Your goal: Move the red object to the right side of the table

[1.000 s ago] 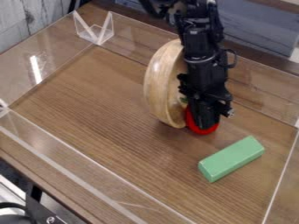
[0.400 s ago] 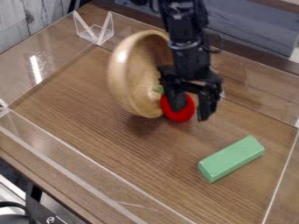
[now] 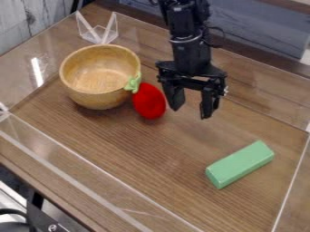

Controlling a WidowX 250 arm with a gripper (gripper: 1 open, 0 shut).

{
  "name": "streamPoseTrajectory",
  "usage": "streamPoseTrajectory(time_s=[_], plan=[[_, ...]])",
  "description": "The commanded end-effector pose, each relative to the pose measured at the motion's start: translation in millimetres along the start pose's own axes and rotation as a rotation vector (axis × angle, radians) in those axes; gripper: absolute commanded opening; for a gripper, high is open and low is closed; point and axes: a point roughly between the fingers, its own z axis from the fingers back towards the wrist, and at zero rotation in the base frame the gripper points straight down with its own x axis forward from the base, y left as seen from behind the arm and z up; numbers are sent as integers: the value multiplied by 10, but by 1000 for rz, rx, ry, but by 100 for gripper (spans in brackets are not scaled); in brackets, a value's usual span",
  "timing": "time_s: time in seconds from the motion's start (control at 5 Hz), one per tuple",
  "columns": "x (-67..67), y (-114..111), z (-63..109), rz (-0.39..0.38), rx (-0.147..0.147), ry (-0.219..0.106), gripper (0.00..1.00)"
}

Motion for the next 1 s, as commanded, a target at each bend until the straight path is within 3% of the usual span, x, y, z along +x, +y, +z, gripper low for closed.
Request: streamPoseTrajectory(time_s=[0.0,0.2,0.4,0.6,0.8], plan=[[28,110,404,18,14,-95,100],[-53,377,650,56,23,-125,100],[-66,633,779,91,29,-155,100],[-18,674,709,108,43,-162,100],[-67,678,580,123,57,-159,0]])
